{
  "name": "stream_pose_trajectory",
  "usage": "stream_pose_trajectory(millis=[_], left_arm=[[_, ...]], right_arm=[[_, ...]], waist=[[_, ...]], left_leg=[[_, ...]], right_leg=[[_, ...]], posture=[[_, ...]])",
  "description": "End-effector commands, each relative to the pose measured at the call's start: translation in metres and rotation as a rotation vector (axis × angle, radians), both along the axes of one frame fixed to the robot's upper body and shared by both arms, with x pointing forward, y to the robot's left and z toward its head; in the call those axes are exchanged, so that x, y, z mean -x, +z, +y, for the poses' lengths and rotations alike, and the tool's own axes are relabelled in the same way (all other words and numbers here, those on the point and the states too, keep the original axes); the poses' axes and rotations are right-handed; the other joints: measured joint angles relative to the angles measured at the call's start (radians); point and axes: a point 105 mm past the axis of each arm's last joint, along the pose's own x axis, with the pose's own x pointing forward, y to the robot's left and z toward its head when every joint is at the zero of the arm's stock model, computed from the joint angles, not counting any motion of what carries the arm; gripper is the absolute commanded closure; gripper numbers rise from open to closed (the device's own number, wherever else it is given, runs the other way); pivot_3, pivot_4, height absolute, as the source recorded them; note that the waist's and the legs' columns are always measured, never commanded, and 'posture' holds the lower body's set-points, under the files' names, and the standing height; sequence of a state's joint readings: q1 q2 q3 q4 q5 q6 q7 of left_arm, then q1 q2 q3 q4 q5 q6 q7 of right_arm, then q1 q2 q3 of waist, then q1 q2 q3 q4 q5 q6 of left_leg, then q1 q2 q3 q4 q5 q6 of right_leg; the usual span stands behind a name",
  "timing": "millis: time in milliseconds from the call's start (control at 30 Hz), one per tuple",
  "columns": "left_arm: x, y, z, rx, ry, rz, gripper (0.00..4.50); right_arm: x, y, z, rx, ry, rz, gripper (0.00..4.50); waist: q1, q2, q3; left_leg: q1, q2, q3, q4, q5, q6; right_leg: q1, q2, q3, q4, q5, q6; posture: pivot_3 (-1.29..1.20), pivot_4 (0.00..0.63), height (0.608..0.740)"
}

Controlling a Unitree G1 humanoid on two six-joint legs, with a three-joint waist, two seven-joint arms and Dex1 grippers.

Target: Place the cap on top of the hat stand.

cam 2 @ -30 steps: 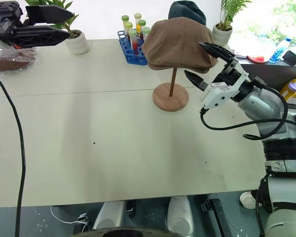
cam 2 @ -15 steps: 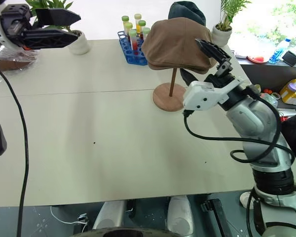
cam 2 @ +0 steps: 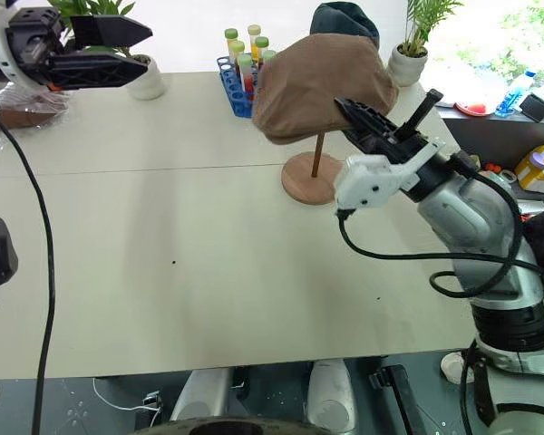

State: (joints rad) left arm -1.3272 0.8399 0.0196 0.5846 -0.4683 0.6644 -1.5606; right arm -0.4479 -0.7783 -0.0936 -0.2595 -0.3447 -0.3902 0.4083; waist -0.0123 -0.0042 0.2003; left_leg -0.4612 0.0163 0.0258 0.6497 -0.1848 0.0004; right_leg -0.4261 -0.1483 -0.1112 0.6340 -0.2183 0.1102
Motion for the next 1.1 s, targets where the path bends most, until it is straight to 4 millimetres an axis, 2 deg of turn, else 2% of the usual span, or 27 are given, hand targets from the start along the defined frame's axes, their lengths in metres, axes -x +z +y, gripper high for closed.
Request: stream_pose_trajectory(millis=[33,167,400,500,600,800,933,1100], left_arm=[[0.008,0.014,0.005,0.015,0.006,-0.068,0.0],[0.01,0.015,0.006,0.014,0.012,-0.072,0.0],[0.011,0.015,0.009,0.012,0.029,-0.074,0.0],[0.012,0.014,0.009,0.011,0.033,-0.074,0.0],[0.012,0.013,0.009,0.01,0.034,-0.072,0.0],[0.011,0.009,0.012,0.008,0.045,-0.066,0.0],[0.011,0.004,0.02,-0.002,0.071,-0.062,0.0],[0.013,0.002,0.026,-0.011,0.091,-0.06,0.0]], right_arm=[[-0.007,0.011,-0.015,-0.02,-0.016,-0.044,4.46],[-0.02,0.006,-0.018,-0.045,-0.041,0.006,4.46],[-0.015,-0.002,-0.002,-0.073,-0.001,0.051,4.46],[-0.015,-0.003,-0.002,-0.106,-0.002,0.067,3.27],[-0.012,-0.003,-0.001,-0.11,-0.007,0.094,1.76],[0.01,-0.006,0.001,-0.105,0.072,0.197,1.76],[0.032,0.009,-0.013,-0.153,0.075,0.292,1.76],[0.055,0.021,-0.034,-0.176,0.074,0.573,1.76]], waist=[[-0.001,0.0,0.0],[-0.001,0.0,0.0],[0.001,0.0,0.0],[0.001,0.0,0.0],[0.0,0.0,0.0],[0.002,0.0,0.0],[0.003,0.0,0.0],[0.006,0.0,0.0]], left_leg=[[0.0,0.0,0.0,0.0,0.0,0.0],[0.0,0.0,0.0,0.0,0.0,0.0],[0.0,0.0,0.0,0.0,0.0,0.0],[0.0,0.0,0.0,0.0,0.0,0.0],[0.0,0.0,0.0,0.0,0.0,0.0],[0.0,0.0,0.0,0.0,0.0,0.0],[0.0,0.0,0.0,0.0,0.0,0.0],[0.001,0.0,-0.001,0.0,0.0,0.0]], right_leg=[[0.0,0.0,0.0,0.0,0.0,0.0],[0.0,0.0,0.0,0.0,0.0,-0.001],[0.0,0.0,0.0,0.0,0.0,-0.001],[0.0,0.0,0.0,0.0,0.0,-0.001],[0.0,0.0,0.0,0.0,0.0,-0.001],[0.0,0.0,0.0,0.0,0.0,-0.001],[0.0,0.0,0.0,0.0,0.001,-0.001],[0.001,0.0,0.0,0.0,0.001,-0.002]], posture=[[0.0,0.15,0.728],[0.0,0.15,0.728],[0.0,0.15,0.728],[0.0,0.15,0.728],[0.0,0.15,0.728],[0.0,0.15,0.728],[0.0,0.15,0.728],[0.0,0.15,0.728]])
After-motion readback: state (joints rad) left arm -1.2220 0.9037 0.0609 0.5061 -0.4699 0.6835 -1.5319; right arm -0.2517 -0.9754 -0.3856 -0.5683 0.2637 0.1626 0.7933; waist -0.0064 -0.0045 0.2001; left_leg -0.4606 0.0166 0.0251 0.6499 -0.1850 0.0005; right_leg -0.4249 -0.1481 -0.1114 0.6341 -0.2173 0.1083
